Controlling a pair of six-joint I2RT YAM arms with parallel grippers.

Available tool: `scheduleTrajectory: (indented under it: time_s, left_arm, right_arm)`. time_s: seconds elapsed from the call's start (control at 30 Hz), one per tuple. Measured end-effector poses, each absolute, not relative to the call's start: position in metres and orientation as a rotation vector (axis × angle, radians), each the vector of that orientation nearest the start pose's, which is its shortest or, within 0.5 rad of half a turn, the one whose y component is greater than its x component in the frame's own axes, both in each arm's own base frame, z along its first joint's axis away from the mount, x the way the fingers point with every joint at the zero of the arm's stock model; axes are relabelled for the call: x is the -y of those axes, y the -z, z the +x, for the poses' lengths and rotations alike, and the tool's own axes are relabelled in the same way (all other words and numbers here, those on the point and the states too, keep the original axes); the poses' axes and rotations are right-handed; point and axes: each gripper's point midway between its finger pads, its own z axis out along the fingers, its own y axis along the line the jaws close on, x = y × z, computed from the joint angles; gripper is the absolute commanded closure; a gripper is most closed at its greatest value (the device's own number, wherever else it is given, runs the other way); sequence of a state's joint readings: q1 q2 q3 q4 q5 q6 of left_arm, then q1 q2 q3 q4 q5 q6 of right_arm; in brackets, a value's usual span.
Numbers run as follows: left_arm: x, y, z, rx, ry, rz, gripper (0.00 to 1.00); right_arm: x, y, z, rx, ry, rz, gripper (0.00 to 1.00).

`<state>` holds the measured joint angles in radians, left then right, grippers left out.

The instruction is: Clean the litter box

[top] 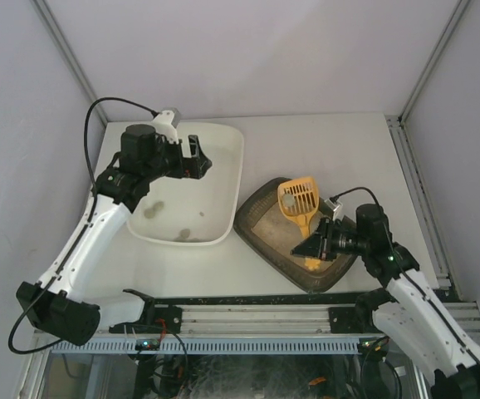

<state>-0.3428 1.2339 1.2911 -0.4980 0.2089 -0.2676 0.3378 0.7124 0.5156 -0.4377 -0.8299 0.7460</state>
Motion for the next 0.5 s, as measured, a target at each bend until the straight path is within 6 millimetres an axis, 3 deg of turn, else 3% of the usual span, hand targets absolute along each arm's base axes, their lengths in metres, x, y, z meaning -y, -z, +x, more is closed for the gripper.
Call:
scheduleTrajectory:
  time_s: [0.1,0.2,0.37,0.5]
  left_arm:
    - [0.149,-0.291,0.334,-2.067,0.458,0.212,0.0]
    - [0.129,-0.29,0.329,-2.073,0.34,0.222,0.0]
    - [0.11,-0.291,0.314,-2.067,0.234,0.297,0.0]
    - [0.101,-0.27,0.296,-2.092,0.185,0.38,0.0]
  right_arm:
    - [-0.205,-0.185,0.122,-2.251,-1.537,-0.06,1.0]
    - [-0.207,-0.187,0.11,-2.121,-1.606,-0.077,1.0]
    - [-0.214,-0.154,0.105,-2.142,-1.689,0.051,1.0]
    - [-0.216,-0.138,0.106,-2.179,-1.693,0.155,1.0]
